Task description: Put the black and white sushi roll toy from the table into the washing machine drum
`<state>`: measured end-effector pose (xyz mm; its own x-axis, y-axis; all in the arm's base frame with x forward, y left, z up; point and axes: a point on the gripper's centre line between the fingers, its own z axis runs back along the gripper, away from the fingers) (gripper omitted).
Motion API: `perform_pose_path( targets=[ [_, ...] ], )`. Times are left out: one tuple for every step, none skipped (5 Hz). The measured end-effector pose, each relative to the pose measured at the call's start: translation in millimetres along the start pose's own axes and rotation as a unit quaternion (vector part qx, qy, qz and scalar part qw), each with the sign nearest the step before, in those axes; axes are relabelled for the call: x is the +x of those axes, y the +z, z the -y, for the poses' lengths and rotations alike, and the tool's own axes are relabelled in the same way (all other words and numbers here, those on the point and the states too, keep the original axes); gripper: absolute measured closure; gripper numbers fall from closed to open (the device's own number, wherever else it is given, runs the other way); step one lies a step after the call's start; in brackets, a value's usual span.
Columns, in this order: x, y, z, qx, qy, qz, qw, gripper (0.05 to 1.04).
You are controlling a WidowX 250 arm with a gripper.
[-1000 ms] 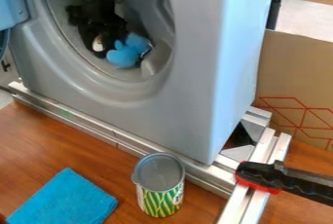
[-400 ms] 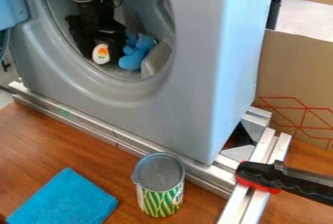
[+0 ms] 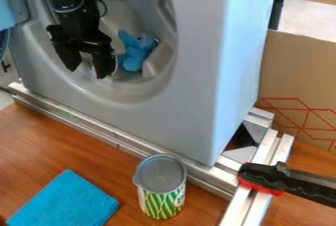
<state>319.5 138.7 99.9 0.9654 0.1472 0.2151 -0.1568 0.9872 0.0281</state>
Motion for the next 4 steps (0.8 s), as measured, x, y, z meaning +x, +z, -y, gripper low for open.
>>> perform_pose_path(
  targets=[
    [-29,17,-3,0.0,-0.009,0.013,0.9999,0.083],
    [-65,27,-5,0.014,-0.018,0.008,0.9997,0.083],
    [-96,30,-8,0.044,-0.031,-0.038,0.9978,0.083],
    [-121,29,-7,0.06,-0.03,-0.09,0.9937,0.083]
  ],
)
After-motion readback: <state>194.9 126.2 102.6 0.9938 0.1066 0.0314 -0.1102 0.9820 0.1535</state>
